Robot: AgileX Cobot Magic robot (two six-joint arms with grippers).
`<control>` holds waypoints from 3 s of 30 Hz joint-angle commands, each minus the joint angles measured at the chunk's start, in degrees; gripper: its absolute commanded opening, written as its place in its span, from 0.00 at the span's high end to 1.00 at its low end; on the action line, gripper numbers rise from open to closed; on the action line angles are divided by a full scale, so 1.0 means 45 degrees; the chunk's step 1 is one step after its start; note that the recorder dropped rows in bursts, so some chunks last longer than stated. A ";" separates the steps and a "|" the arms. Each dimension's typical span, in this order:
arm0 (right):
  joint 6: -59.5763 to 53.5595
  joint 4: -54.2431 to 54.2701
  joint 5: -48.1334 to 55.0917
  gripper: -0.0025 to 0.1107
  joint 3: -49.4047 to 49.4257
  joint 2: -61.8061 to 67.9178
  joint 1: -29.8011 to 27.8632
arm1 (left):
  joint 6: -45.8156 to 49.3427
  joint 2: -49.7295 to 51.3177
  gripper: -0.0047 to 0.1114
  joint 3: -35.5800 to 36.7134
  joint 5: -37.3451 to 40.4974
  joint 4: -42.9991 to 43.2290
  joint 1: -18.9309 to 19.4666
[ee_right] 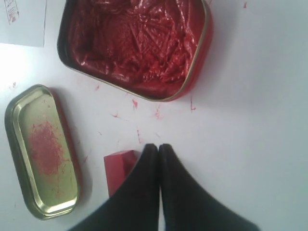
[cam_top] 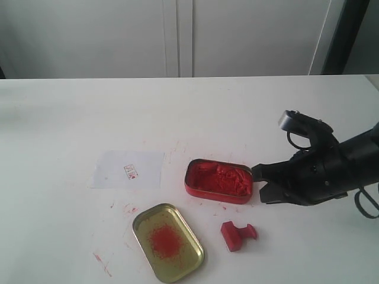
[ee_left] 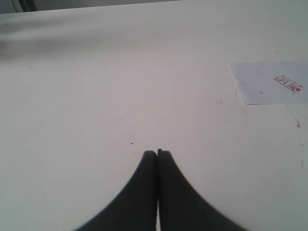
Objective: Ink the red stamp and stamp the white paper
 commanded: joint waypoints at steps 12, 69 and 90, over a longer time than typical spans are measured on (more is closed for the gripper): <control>0.4254 -0.5691 0.0094 0.98 0.0011 -0.2014 -0.0146 | -0.0003 -0.0065 0.96 0.0050 -0.0029 -0.0060 0.0012; 0.7743 -1.1852 0.1214 0.98 0.0713 -1.2312 -0.1778 | -0.0003 -0.0065 0.96 0.0050 -0.0029 -0.0060 0.0012; 0.7380 -1.2408 0.0218 0.98 0.1819 -1.6973 -0.1778 | -0.0003 -0.0065 0.96 0.0050 -0.0029 -0.0060 0.0012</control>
